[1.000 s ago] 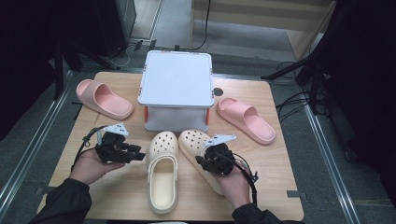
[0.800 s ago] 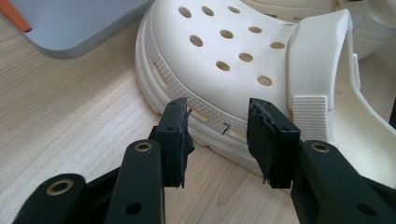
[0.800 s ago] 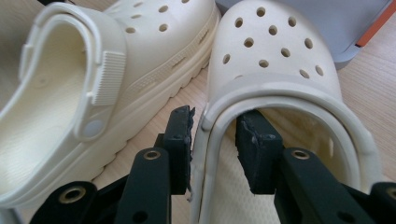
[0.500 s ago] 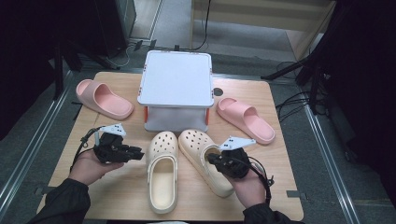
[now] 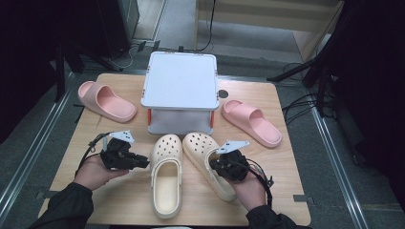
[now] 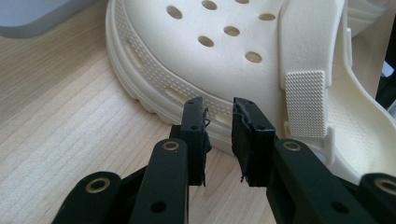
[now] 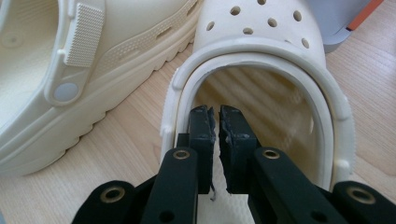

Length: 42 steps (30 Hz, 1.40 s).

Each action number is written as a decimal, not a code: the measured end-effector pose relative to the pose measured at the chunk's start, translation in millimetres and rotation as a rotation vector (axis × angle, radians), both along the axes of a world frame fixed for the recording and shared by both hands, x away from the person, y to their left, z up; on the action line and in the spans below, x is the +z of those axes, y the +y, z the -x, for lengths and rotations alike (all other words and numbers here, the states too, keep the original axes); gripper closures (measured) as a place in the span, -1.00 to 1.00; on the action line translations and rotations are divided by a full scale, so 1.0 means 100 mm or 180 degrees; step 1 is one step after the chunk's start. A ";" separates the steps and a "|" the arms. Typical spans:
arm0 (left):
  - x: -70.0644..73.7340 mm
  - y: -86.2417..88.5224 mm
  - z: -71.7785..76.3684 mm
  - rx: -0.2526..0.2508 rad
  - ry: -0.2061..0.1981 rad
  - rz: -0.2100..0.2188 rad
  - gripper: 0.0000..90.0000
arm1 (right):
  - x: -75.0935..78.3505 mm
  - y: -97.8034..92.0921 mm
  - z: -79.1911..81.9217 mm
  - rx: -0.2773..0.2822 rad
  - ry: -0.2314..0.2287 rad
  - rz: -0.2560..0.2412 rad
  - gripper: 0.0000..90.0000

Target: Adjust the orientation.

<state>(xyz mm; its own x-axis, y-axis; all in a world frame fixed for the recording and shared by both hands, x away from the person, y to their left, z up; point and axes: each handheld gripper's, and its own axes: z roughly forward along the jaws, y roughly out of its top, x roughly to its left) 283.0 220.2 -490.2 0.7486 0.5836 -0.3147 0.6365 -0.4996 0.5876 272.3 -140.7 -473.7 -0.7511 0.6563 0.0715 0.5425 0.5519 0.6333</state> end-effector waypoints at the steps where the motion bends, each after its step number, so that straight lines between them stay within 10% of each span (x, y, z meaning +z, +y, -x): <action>1: 0.00 -0.01 0.00 -0.0007 0.0007 -0.0024 0.64 | 0.00 0.01 0.00 -0.0014 0.0016 -0.0011 0.88; 42: -0.03 -0.10 -0.02 -0.0051 0.0053 -0.0037 0.45 | -0.03 0.45 0.09 0.0261 -0.0013 -0.0291 0.85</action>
